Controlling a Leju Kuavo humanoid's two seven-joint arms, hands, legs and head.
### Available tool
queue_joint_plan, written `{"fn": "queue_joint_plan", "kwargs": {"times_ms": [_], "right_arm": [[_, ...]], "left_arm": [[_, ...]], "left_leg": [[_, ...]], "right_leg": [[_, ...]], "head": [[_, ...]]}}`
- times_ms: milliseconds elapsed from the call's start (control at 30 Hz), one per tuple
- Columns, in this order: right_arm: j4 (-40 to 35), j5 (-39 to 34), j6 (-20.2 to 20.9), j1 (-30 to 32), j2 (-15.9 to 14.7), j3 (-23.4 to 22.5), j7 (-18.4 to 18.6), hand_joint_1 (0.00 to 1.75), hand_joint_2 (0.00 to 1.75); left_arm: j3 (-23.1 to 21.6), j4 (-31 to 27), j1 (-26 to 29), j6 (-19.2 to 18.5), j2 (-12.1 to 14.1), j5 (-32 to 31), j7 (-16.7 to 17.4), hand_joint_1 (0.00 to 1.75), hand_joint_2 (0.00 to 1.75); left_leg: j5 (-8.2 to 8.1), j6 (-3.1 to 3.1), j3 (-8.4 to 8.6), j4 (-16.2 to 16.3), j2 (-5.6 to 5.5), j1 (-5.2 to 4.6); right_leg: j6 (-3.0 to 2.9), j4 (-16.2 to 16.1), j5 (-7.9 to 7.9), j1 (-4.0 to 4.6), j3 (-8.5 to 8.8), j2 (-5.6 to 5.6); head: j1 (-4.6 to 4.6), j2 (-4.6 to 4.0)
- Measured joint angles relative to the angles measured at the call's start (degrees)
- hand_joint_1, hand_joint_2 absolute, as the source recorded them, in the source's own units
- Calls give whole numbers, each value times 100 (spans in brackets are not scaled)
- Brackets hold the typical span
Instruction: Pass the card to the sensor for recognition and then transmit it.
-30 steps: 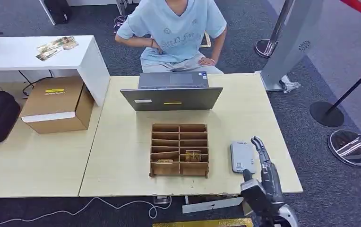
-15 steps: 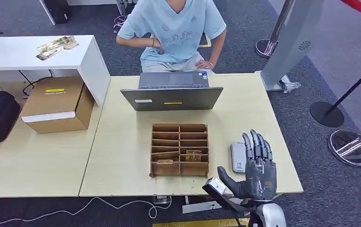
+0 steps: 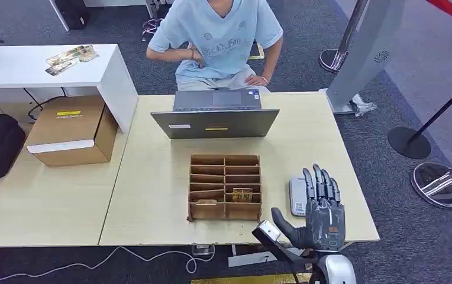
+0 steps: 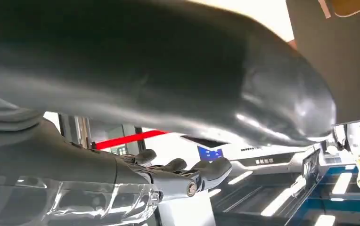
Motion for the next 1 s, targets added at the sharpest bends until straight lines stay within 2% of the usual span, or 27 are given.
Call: {"fn": "queue_joint_plan", "kwargs": {"times_ms": [267, 500, 533, 1000], "right_arm": [[0, -385, 72, 0, 24, 0, -85, 0, 0], [-26, -422, 57, 7, 24, -7, -96, 0, 0], [-26, -422, 55, 8, 24, -7, -96, 0, 175], [-63, -252, 74, 10, 37, -7, -111, 0, 175]], "left_arm": [[0, 0, 0, 0, 0, 52, 0, 0, 0], [2, 0, 0, 20, 0, 114, 0, 0, 0], [2, 0, 0, 20, 0, 120, 0, 0, 0], [125, 0, -2, 90, -13, 256, 0, 0, 0]], "left_leg": [[0, 0, 0, 0, 0, 0], [0, 0, 1, 0, 0, 0], [0, 0, 1, 0, 0, 0], [0, 0, 0, 0, 0, 0]], "right_leg": [[0, 0, 0, 0, 0, 0], [0, 0, 0, 0, 0, 0], [0, 0, 0, 0, 0, 0], [0, 0, 0, 0, 0, 0]], "head": [[0, 0], [0, 0], [0, 0], [0, 0]]}}
